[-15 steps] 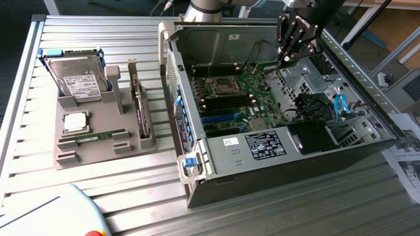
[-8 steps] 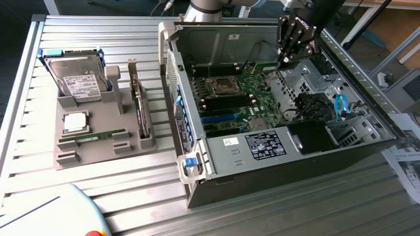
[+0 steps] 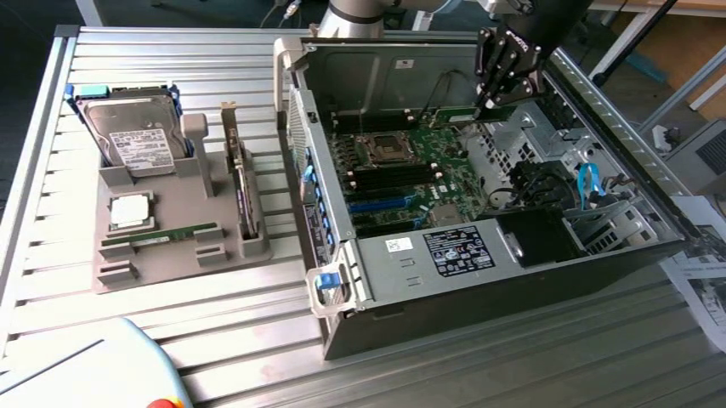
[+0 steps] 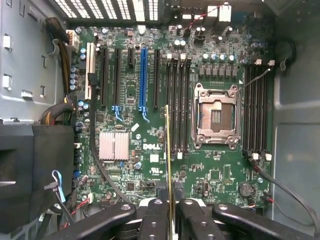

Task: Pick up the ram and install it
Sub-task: 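Pick up the ram and move it above insertion slot, then insert the ram into the slot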

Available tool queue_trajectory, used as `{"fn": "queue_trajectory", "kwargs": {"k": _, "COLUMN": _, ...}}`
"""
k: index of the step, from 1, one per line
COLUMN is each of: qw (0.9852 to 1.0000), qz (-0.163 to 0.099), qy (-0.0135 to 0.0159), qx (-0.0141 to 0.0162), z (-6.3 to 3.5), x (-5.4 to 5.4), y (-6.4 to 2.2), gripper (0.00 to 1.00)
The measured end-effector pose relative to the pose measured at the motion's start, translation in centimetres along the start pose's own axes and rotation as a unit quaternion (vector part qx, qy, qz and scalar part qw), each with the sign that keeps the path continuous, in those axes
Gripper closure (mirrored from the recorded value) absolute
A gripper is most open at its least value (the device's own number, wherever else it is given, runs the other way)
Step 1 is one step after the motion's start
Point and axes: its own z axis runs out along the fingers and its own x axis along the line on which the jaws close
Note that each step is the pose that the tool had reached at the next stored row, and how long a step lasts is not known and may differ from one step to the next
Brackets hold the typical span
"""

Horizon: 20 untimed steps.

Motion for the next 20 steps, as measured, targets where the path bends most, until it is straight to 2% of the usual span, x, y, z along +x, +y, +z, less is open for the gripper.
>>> {"fn": "queue_trajectory", "kwargs": {"k": 10, "qw": 1.0000, "qz": 0.000, "qy": -0.0001, "qx": 0.0000, "z": 0.02, "x": 0.0, "y": 0.11, "gripper": 0.85}}
{"fn": "queue_trajectory", "kwargs": {"k": 11, "qw": 1.0000, "qz": 0.000, "qy": 0.0000, "qx": 0.0000, "z": 0.05, "x": 0.0, "y": 0.44, "gripper": 0.85}}
{"fn": "queue_trajectory", "kwargs": {"k": 12, "qw": 1.0000, "qz": 0.001, "qy": 0.0005, "qx": 0.0000, "z": 0.26, "x": -0.1, "y": 1.26, "gripper": 0.85}}
{"fn": "queue_trajectory", "kwargs": {"k": 13, "qw": 1.0000, "qz": 0.001, "qy": 0.0016, "qx": 0.0000, "z": 0.39, "x": -0.1, "y": 1.57, "gripper": 0.85}}
{"fn": "queue_trajectory", "kwargs": {"k": 15, "qw": 1.0000, "qz": 0.002, "qy": 0.0028, "qx": 0.0000, "z": 0.71, "x": -0.2, "y": 1.93, "gripper": 0.85}}
{"fn": "queue_trajectory", "kwargs": {"k": 18, "qw": 1.0000, "qz": 0.005, "qy": 0.0034, "qx": -0.0001, "z": 1.51, "x": -0.2, "y": 2.81, "gripper": 0.85}}
{"fn": "queue_trajectory", "kwargs": {"k": 20, "qw": 1.0000, "qz": 0.008, "qy": 0.0037, "qx": -0.0001, "z": 1.96, "x": -0.2, "y": 3.10, "gripper": 0.85}}
